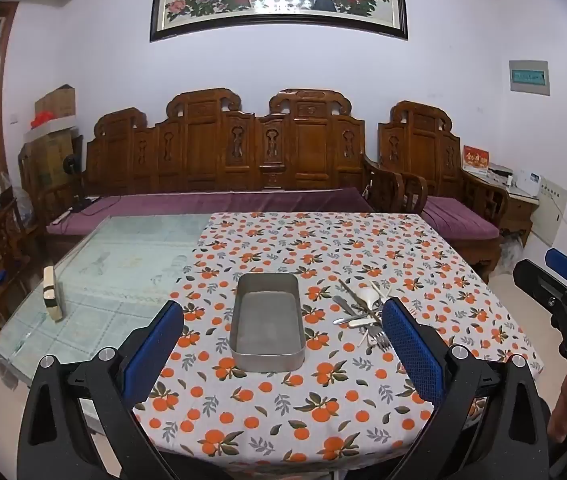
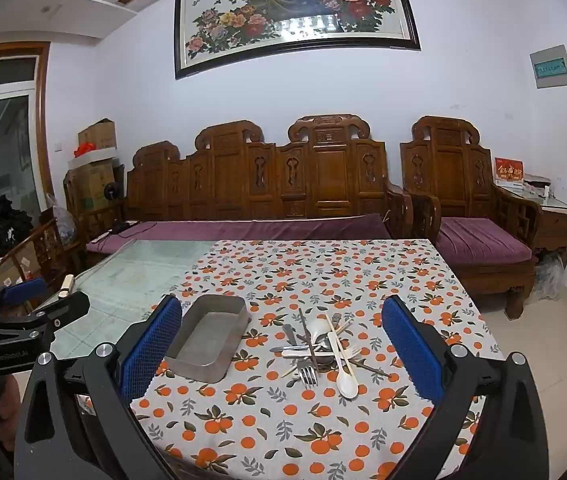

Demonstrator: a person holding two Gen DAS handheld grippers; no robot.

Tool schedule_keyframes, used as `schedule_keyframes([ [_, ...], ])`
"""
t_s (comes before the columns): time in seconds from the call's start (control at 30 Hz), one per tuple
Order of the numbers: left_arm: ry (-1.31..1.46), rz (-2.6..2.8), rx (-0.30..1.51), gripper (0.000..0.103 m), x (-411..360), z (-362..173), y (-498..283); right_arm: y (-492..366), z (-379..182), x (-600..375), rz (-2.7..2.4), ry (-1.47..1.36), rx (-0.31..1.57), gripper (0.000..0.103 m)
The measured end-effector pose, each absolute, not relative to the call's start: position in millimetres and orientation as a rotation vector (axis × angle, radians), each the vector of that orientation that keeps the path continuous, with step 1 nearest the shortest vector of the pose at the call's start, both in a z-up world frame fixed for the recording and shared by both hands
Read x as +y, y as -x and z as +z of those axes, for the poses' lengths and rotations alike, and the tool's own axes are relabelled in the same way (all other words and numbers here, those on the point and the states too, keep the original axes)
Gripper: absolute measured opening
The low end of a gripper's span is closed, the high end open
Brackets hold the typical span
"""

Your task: Organize utensils

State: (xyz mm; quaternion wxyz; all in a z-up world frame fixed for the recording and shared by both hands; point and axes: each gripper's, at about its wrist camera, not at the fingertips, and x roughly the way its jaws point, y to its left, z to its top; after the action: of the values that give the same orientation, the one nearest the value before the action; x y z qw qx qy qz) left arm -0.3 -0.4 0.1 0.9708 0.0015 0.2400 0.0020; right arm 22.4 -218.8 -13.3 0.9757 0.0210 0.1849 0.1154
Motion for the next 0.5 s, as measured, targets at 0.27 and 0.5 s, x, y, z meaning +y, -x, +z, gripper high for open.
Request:
schedule_keyframes([
  [0.27, -0.003, 0.002, 0.487, 0.096, 0.3, -0.5, -0.7, -22.2, -13.7, -218.2, 0.234, -0.047, 0.372, 0.100],
  [0.5, 0.000, 0.004, 0.485, 0.096, 3.3, 3.3, -6.1, -22.3, -13.7, -218.6, 0.236, -0.051, 0.371, 0.100],
])
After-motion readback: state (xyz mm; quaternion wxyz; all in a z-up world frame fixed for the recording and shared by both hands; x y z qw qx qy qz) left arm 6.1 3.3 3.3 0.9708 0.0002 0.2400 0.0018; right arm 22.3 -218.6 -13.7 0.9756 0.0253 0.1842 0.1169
